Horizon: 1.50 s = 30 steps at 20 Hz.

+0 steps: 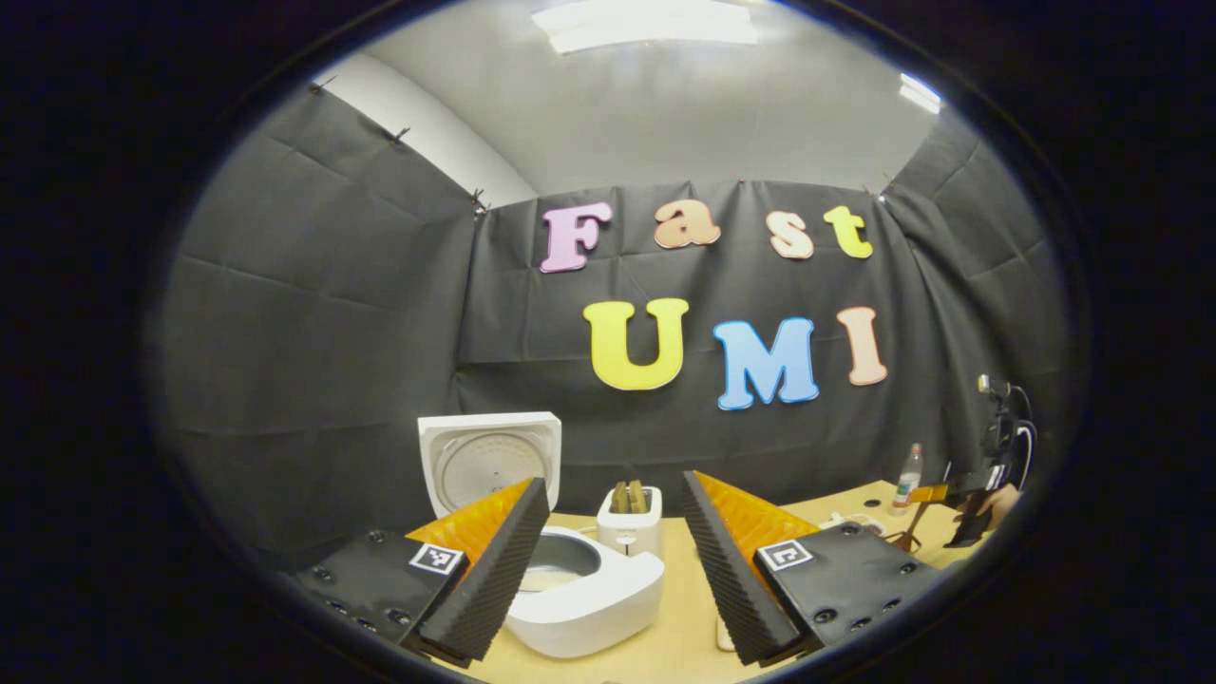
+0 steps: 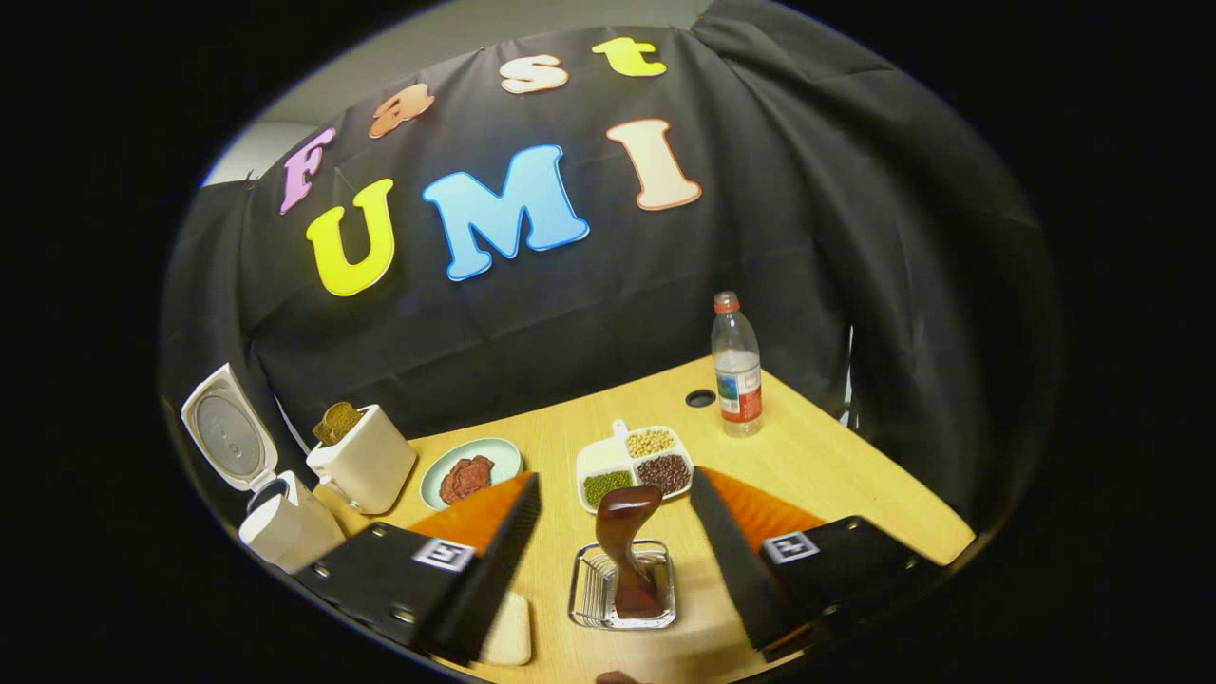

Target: Close the left gripper, press the button to open the rice cooker; take a wooden spoon from the chopstick holder with the right hand, scoop a spoonful of rice and pour it into the rice cooker, then put the wooden spoon back into the chopstick holder.

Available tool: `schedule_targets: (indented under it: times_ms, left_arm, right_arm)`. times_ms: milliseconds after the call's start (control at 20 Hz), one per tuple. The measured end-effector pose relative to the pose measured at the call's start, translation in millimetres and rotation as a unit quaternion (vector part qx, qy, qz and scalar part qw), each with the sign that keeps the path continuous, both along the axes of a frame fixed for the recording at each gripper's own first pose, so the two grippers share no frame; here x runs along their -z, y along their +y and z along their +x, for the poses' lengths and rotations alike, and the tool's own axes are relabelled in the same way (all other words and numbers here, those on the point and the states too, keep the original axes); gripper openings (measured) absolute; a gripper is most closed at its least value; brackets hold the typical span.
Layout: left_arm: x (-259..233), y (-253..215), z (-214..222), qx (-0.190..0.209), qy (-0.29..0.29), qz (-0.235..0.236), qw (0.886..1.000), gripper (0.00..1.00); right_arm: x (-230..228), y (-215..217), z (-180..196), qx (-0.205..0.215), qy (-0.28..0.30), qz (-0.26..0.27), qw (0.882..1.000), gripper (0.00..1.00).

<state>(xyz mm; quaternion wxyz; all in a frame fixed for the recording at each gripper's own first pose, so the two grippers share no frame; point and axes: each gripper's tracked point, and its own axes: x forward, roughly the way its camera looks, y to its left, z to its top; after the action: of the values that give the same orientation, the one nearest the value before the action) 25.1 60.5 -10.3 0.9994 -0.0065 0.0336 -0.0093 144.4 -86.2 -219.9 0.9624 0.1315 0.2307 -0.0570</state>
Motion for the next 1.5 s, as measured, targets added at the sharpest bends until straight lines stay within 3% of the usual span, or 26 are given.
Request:
schedule_targets:
  times_ms: [50, 350, 550, 700, 750, 800, 900, 950, 1000, 1050, 1250, 1300, 1500]
  left_arm:
    - [0, 3, 4, -0.001, 0.001, 0.0, 1.0, 0.96]
    - [-8, 33, 51, -0.021, 0.006, 0.021, 1.0, 0.96]
    - [-22, 69, 96, -0.045, 0.003, 0.036, 0.998, 0.95]
    - [-27, 102, 132, -0.066, 0.01, 0.042, 0.997, 1.0]
    - [-28, 110, 143, -0.068, 0.013, 0.04, 0.997, 0.92]
    - [-30, 119, 153, -0.073, 0.014, 0.04, 0.996, 0.98]
    - [-32, 136, 173, -0.085, 0.016, 0.051, 0.995, 0.98]
    - [-32, 144, 183, -0.09, 0.016, 0.055, 0.994, 0.92]
    - [-34, 149, 194, -0.092, 0.015, 0.052, 0.994, 0.92]
    - [-35, 153, 203, -0.092, 0.016, 0.047, 0.994, 0.98]
    - [-30, 177, 246, -0.1, 0.02, 0.032, 0.994, 0.98]
    - [-30, 187, 258, -0.104, 0.021, 0.032, 0.994, 0.98]
    - [-20, 215, 299, -0.119, 0.034, 0.021, 0.992, 0.98]
  right_arm:
    - [-15, -3, 0, 0.0, -0.016, -0.019, 1.0, 1.0]
    - [-96, 16, -21, -0.024, -0.09, -0.083, 0.992, 0.99]
    - [-126, 37, -41, -0.031, -0.12, -0.093, 0.988, 0.99]
    - [-136, 47, -53, -0.029, -0.129, -0.104, 0.986, 0.99]
    - [-139, 51, -57, -0.027, -0.131, -0.105, 0.985, 0.99]
    - [-140, 55, -61, -0.027, -0.133, -0.104, 0.985, 0.99]
    - [-142, 59, -68, -0.026, -0.131, -0.108, 0.985, 0.99]
    - [-142, 60, -72, -0.023, -0.13, -0.113, 0.985, 0.99]
    - [-143, 62, -74, -0.021, -0.13, -0.117, 0.984, 0.99]
    - [-143, 64, -77, -0.017, -0.129, -0.12, 0.984, 0.99]
    - [-140, 73, -89, -0.005, -0.126, -0.123, 0.984, 0.95]
    - [-141, 74, -91, -0.003, -0.127, -0.125, 0.984, 0.99]
    - [-129, 76, -105, 0.007, -0.111, -0.143, 0.983, 0.99]
